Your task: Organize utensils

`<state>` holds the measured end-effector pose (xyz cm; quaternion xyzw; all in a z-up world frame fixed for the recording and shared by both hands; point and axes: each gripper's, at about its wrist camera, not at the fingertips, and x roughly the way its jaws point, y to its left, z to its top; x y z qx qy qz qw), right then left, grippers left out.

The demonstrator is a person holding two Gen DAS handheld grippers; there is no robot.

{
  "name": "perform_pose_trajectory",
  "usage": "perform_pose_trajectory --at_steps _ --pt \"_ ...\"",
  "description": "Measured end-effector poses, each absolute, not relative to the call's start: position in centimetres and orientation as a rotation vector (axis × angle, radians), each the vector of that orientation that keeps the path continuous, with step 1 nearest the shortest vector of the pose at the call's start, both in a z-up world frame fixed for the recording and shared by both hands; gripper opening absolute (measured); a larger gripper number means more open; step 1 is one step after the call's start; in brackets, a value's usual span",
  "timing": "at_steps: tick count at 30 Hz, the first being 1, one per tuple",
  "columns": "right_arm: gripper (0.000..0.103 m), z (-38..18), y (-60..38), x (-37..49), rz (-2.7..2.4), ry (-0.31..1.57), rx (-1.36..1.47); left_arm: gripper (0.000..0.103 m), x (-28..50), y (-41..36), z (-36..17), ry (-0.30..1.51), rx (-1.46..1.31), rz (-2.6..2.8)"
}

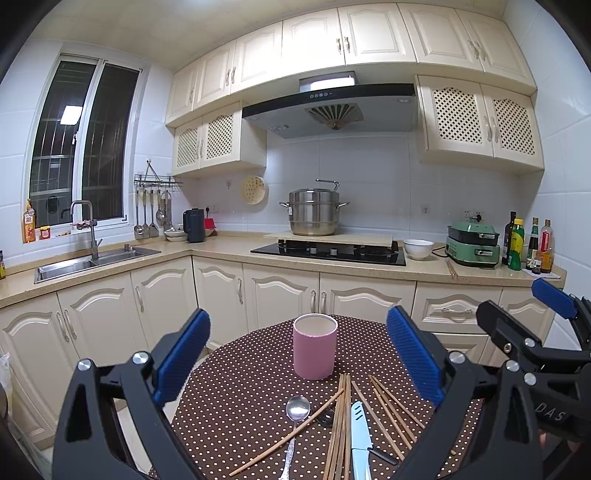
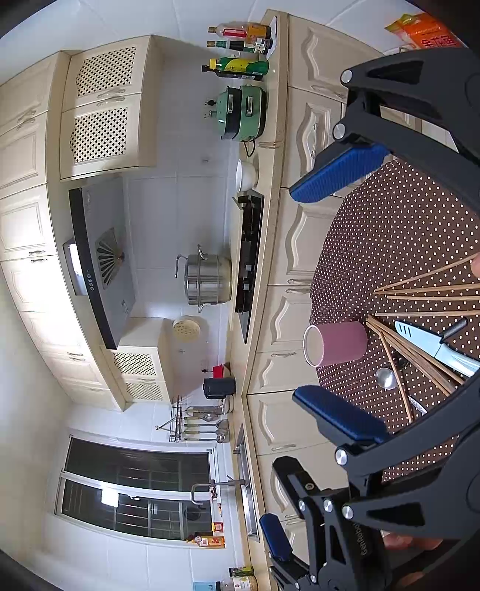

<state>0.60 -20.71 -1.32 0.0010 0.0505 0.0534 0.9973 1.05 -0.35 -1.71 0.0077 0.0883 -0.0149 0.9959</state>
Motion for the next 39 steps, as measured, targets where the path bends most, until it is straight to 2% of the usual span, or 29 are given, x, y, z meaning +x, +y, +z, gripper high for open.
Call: perform_pose_trajectory --at_steps 39 --pt "0.097 -1.7 -20.2 1.8 0.082 0.164 0.031 0.095 2.3 -0.1 -2.3 0.217 0.025 -0.025"
